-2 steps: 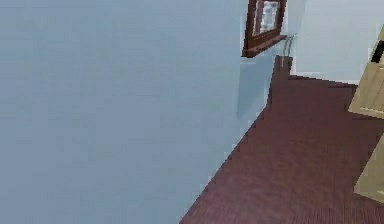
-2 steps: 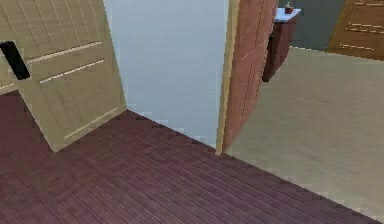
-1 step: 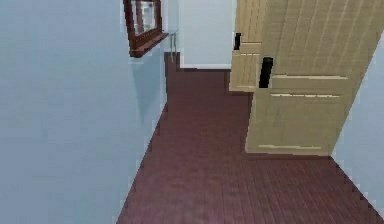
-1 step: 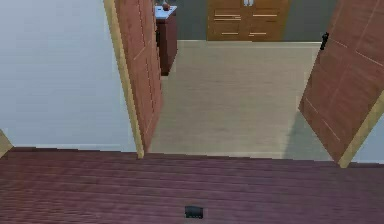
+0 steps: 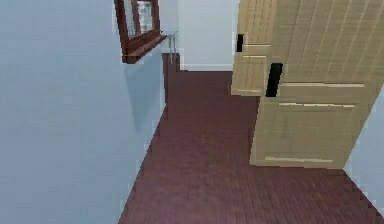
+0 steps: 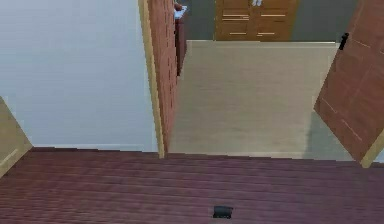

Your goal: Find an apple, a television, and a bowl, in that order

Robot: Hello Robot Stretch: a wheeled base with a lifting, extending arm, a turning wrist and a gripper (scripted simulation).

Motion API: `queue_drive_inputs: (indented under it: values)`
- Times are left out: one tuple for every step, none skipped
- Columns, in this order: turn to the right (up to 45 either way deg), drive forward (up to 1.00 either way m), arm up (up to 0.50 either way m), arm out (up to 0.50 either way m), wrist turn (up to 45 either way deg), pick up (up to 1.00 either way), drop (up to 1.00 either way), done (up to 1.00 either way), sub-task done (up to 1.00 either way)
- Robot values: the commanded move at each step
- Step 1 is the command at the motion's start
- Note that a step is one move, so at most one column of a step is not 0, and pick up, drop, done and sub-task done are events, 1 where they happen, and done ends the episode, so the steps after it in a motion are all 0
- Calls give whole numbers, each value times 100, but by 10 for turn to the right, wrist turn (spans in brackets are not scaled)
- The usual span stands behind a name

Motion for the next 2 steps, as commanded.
queue_drive_inputs:
  values:
    - [30, 0, 0, 0, 0, 0, 0, 0, 0]
    - [0, 100, 0, 0, 0, 0, 0, 0, 0]
